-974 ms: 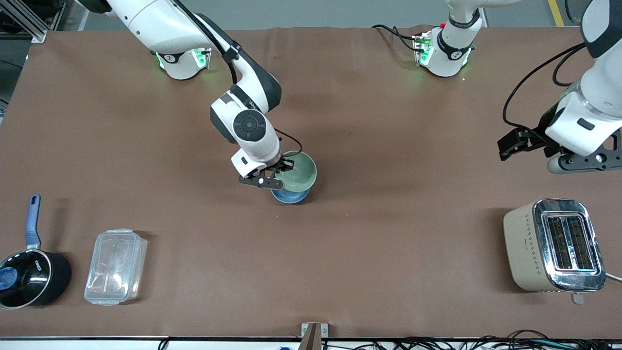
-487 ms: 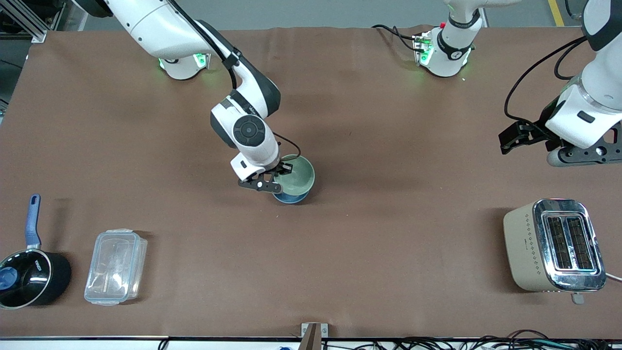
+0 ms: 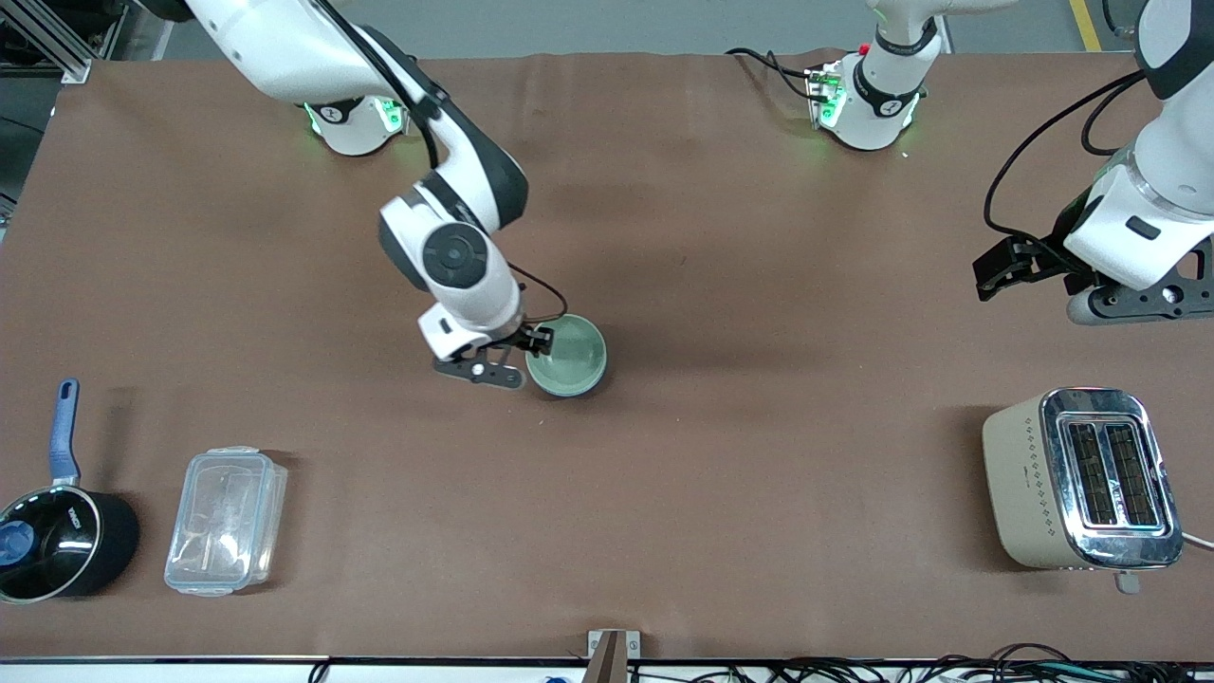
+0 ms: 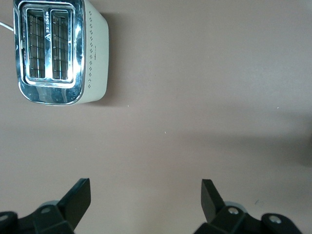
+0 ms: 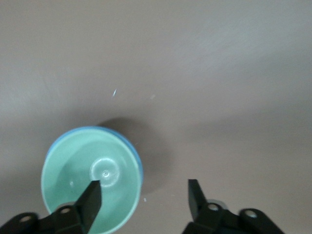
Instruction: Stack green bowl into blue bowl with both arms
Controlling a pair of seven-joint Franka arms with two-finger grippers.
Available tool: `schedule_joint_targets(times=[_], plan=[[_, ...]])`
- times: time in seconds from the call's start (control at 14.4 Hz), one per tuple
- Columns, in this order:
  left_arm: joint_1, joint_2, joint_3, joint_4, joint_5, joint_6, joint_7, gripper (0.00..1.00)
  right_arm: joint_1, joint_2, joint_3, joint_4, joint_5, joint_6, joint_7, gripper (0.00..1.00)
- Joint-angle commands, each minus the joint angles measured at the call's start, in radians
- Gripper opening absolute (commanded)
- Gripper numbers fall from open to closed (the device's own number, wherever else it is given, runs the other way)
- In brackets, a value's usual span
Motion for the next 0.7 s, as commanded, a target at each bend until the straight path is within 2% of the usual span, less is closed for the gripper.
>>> schedule_joint_targets(times=[0.0, 0.14, 0.21, 0.35, 0.63], plan=[[0.008, -0.026, -0.007, -0.018, 0.005, -0.004, 0.018, 1.00, -0.107, -0.191, 0.012, -0.040, -0.011, -0.101, -0.031, 1.00], [0.008, -0.024, -0.007, -0.014, 0.002, -0.004, 0.019, 1.00, -0.190, -0.280, 0.009, -0.034, -0.011, -0.146, -0.124, 1.00], [0.008, -0.024, -0.007, -0.013, -0.001, -0.004, 0.019, 1.00, -0.210, -0.323, -0.015, -0.029, -0.011, -0.166, -0.215, 1.00], [0.008, -0.024, -0.008, -0.012, -0.001, -0.004, 0.017, 1.00, -0.198, -0.392, -0.156, -0.001, 0.007, -0.247, -0.426, 1.00], [0.008, -0.024, -0.008, -0.004, 0.001, -0.015, 0.014, 1.00, -0.201, -0.415, -0.324, 0.179, 0.094, -0.526, -0.765, 1.00]])
